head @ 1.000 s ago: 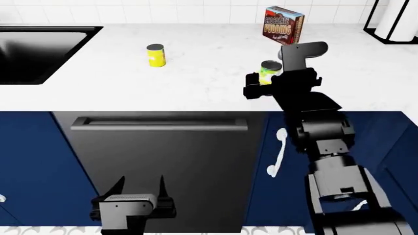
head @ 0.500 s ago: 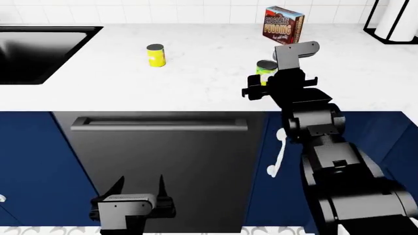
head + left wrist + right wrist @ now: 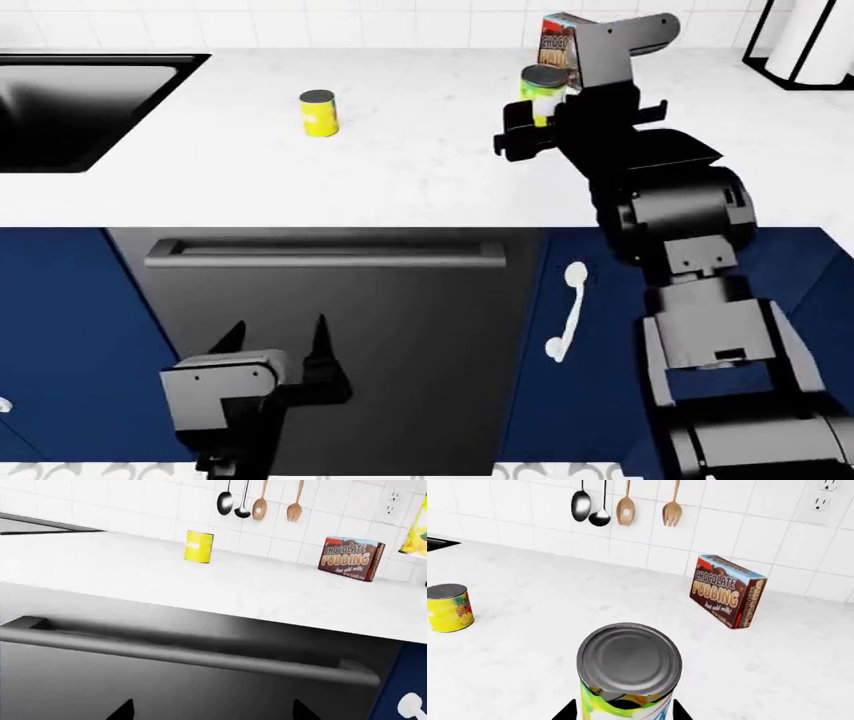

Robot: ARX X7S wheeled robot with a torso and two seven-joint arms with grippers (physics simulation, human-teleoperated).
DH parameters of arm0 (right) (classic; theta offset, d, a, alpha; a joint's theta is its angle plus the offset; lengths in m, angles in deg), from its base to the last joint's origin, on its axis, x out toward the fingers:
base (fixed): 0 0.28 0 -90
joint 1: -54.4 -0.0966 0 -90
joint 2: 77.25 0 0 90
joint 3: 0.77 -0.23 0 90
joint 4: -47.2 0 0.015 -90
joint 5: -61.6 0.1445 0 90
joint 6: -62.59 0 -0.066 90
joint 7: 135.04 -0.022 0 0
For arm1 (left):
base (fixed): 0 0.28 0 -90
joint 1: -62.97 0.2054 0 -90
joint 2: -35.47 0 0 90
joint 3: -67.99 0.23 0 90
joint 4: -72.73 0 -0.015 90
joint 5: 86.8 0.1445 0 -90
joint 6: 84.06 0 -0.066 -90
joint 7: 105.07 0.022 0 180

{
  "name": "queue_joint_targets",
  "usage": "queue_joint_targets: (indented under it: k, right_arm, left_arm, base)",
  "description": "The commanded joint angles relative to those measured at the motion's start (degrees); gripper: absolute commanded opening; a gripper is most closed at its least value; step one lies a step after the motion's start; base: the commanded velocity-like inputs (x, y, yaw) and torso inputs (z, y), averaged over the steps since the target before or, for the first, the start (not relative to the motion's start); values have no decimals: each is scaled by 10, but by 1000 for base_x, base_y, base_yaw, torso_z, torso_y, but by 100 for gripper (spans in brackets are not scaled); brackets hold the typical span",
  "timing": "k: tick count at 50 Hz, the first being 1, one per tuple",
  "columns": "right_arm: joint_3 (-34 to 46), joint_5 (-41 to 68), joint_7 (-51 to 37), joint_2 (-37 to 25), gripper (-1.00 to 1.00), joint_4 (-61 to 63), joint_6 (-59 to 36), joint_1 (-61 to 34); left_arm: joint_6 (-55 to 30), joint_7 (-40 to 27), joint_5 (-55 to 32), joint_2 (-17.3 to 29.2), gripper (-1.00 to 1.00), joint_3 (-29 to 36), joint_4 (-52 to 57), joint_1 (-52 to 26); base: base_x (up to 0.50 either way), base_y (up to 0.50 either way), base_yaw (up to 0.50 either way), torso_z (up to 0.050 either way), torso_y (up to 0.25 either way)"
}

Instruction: Pick the cans from the counter and place them in their designated side in the cabinet.

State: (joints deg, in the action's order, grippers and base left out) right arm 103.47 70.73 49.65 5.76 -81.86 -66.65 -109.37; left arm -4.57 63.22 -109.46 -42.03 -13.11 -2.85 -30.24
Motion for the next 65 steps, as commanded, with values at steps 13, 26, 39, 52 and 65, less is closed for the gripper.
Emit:
queue_joint_targets:
  k: [13, 26, 39, 52, 65]
  right_arm:
    - [1, 15, 5, -46, -100, 305, -215, -73]
    - [22, 32, 72, -57, -100, 220, -251, -263]
    - [102, -2, 206, -12, -100, -240, -122, -579]
    - [-106, -330, 307, 36, -100, -235, -181, -612]
    - [-110, -327, 273, 46, -100, -217, -205, -612]
  left_arm:
    - [-297, -94, -326, 70, 100, -83, 239, -179]
    - [-392, -140, -461, 128, 100, -100, 252, -316]
    - [-460, -229, -683, 172, 100, -107, 209, -459]
    - [-473, -319, -848, 209, 100, -71, 139, -642]
    - [-470, -344, -909, 232, 100, -59, 93, -749]
  base:
    - [0, 0, 0, 6, 0]
    - [0, 0, 0, 35, 0]
    - [0, 0, 0, 50, 0]
    - [0, 0, 0, 50, 0]
    - [0, 0, 0, 50, 0]
